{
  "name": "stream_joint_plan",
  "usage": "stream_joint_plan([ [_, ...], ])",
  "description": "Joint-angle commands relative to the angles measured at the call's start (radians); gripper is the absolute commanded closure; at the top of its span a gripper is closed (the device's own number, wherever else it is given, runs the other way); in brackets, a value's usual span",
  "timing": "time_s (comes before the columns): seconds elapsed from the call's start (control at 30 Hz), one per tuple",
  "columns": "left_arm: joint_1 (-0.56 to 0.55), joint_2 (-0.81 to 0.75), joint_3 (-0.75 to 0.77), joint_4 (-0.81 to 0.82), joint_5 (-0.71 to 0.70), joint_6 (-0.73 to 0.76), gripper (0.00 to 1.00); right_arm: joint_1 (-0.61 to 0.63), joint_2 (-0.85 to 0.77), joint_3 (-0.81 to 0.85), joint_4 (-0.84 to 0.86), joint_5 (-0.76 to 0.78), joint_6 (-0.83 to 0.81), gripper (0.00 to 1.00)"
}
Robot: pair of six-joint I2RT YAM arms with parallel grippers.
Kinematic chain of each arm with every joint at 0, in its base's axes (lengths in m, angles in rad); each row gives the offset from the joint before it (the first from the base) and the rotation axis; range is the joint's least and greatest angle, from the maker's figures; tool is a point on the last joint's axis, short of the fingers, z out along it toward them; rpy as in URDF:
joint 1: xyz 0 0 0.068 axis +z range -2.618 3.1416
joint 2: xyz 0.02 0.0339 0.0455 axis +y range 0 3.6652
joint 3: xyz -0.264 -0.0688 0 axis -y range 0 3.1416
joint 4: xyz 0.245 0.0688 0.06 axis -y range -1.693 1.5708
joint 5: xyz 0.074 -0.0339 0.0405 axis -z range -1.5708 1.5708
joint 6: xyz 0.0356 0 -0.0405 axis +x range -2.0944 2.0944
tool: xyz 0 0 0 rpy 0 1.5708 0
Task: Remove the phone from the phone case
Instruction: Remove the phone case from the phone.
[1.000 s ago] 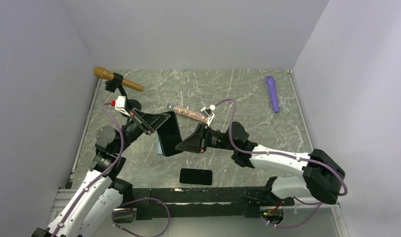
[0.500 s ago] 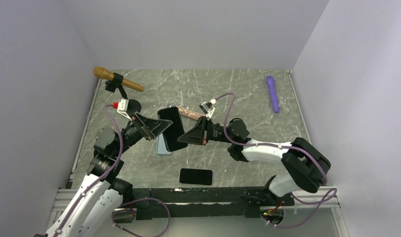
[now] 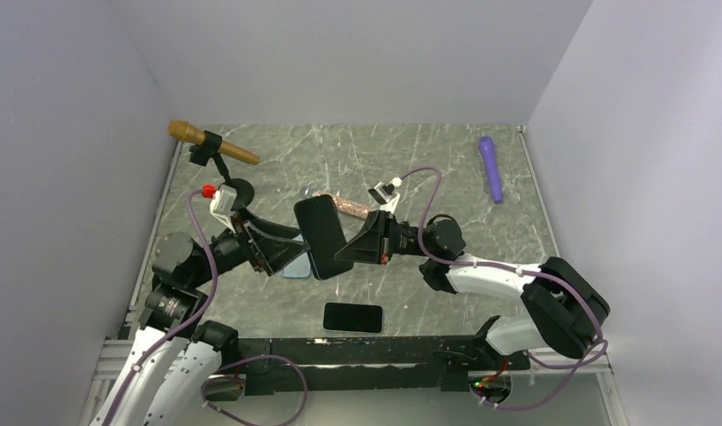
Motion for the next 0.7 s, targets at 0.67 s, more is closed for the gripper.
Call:
stream_joint_plan([
  [0.67,0.006,0.047,-0.098,0.182,0.259,-0.045,0.19,-0.006,-0.079,0.006,0.11,0.011,-0.028,1.0],
])
